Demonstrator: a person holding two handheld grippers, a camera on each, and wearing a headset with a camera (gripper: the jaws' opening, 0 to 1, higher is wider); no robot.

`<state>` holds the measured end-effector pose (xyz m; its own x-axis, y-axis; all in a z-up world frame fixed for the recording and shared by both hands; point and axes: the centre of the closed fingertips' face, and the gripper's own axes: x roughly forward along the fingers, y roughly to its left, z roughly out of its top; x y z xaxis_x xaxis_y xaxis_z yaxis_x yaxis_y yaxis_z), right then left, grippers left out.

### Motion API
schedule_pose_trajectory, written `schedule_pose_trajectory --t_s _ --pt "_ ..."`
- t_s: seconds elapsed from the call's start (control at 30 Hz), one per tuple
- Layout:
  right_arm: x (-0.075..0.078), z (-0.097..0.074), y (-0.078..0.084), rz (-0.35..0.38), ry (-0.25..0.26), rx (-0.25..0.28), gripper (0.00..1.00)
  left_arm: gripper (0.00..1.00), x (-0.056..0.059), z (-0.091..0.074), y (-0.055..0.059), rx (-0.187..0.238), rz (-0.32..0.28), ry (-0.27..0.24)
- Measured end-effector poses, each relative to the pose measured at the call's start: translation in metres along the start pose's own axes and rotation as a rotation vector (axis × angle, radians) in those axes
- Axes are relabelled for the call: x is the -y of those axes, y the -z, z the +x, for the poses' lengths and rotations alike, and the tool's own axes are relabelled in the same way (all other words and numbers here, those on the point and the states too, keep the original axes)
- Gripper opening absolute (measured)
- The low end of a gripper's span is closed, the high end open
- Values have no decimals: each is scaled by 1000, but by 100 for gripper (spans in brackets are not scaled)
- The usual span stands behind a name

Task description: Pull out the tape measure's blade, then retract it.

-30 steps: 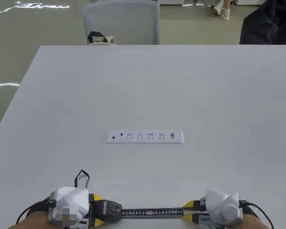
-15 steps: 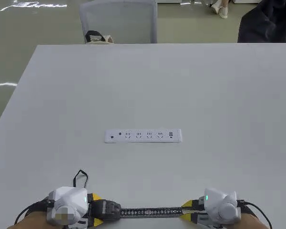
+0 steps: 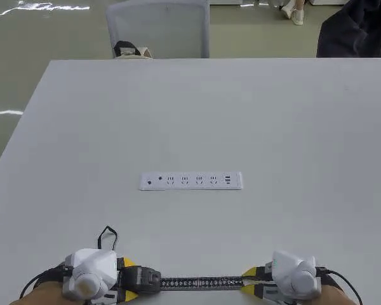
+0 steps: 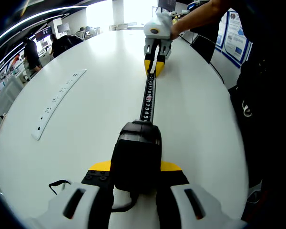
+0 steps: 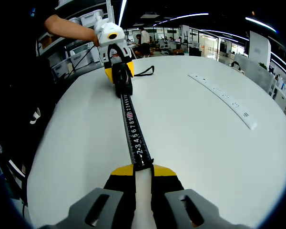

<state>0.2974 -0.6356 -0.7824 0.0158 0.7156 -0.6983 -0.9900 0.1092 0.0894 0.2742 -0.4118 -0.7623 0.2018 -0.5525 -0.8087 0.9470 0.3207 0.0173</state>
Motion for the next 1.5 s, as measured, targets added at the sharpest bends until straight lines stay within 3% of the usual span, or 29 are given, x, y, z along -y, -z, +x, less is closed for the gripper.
schedule_pose_trajectory --t_s 0.73,1.1,1.5 --pt "-2 -1 0 4 8 -5 9 29 -2 2 6 2 9 5" --pt "-2 0 0 5 14 -7 9 30 0 0 1 4 12 5" --pt "-3 1 -1 -52 34 -44 12 30 1 1 -1 -5 20 10"
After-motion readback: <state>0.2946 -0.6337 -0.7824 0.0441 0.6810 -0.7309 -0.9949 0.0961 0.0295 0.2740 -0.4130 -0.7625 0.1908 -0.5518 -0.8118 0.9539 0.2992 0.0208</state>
